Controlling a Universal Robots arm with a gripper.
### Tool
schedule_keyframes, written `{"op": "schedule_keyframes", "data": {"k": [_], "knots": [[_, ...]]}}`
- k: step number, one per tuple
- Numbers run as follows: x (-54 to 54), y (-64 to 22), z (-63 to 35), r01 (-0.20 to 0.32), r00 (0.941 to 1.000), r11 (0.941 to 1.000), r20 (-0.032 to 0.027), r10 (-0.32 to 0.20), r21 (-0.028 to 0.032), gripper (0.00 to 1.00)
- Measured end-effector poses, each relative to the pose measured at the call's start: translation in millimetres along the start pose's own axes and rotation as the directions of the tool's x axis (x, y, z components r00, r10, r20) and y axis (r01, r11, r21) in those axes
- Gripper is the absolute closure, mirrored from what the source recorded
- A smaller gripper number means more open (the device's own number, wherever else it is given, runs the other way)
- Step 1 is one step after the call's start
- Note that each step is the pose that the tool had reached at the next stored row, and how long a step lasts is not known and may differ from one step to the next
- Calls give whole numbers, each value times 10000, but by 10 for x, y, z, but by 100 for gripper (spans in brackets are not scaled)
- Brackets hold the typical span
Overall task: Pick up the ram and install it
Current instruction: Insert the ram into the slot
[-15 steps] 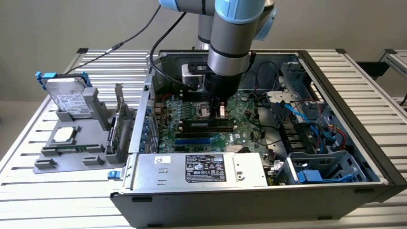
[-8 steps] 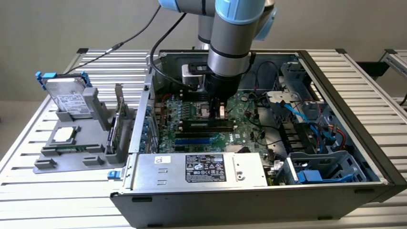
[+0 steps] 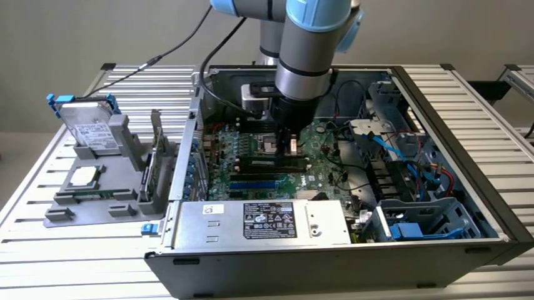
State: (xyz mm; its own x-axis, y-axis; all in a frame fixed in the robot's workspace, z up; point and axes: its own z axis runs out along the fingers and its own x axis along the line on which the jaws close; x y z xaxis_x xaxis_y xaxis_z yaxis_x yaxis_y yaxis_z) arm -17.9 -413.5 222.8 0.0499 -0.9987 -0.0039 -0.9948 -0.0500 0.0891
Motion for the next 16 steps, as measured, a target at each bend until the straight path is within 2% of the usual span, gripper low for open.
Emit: {"op": "schedule_keyframes", "data": {"k": [11,14,16], "knots": [[-34,-5,1,16,10000,10000,-33,-16,-3,86],[-48,-6,1,28,10000,10000,-90,-28,-18,86],[-59,-8,2,39,9999,10000,-161,-40,-66,86]]}}
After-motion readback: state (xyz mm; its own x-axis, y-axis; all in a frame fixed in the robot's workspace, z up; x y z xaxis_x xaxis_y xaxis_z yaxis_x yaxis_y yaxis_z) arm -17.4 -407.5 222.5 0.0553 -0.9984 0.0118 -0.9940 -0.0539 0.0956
